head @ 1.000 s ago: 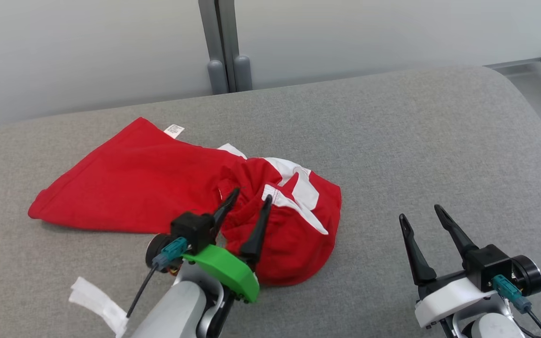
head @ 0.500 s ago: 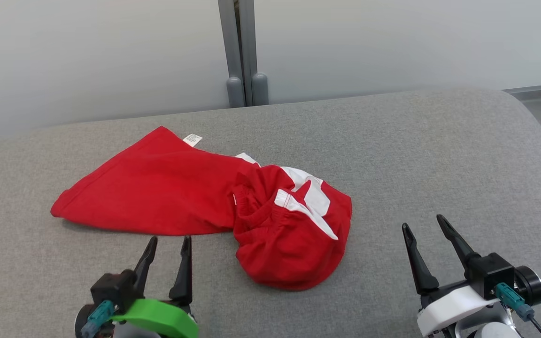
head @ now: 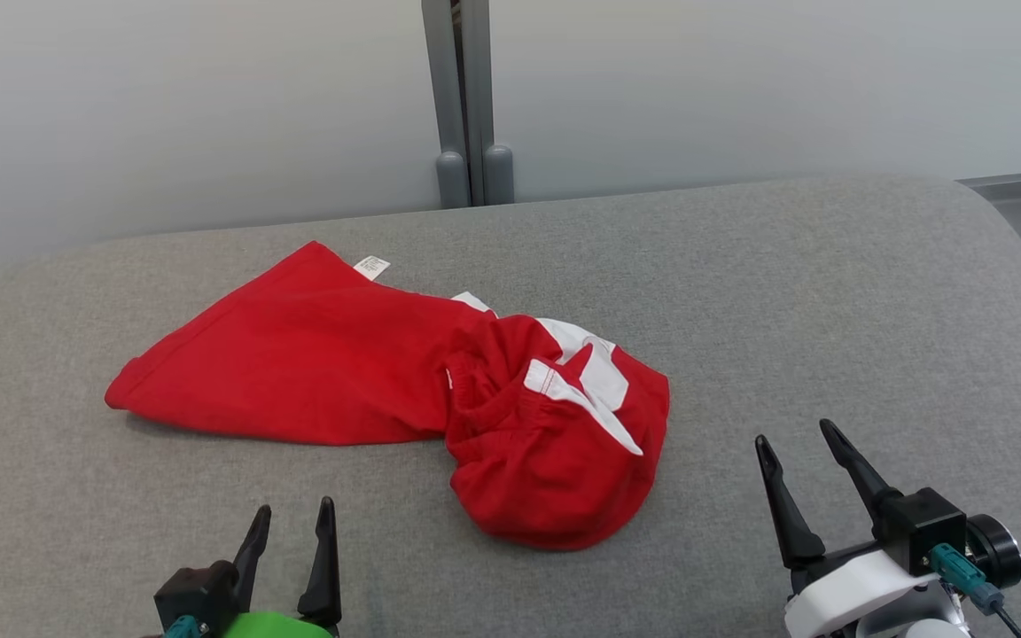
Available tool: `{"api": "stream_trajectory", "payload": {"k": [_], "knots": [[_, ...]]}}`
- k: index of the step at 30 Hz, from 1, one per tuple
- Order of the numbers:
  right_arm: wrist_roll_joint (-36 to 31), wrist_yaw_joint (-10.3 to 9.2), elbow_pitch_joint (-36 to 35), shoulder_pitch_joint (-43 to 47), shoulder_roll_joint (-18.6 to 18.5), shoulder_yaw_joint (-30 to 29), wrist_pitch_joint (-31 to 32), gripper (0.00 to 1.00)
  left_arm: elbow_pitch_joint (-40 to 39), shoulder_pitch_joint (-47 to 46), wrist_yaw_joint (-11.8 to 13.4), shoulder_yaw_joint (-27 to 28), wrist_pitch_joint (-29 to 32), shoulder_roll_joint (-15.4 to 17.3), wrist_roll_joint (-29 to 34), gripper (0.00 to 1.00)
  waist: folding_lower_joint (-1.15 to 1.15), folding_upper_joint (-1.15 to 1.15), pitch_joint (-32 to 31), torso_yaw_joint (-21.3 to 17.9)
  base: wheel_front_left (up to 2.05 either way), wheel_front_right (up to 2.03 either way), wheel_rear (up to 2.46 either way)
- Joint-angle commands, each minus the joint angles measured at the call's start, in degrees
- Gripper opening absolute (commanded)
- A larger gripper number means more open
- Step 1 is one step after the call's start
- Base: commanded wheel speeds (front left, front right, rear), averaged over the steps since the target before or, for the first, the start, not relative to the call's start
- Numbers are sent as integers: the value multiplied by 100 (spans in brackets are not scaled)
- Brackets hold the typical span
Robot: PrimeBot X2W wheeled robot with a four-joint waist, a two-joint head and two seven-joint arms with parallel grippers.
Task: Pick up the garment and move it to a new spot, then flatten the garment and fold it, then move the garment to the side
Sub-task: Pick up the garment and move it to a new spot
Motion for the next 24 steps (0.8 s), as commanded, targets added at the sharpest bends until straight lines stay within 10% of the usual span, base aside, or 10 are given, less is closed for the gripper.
{"api": "stream_trajectory", "payload": {"k": [1,24], "knots": [[31,-8,3,22,-22,22,-2,100,129,-152,-27,28,-5,3,72,100,0,0,17,-17,0,0,0],[-198,-8,-163,-621,-22,216,-2,100,3256,-3173,195,724,1865,432,-784,100,0,0,1269,-547,0,0,0]]}}
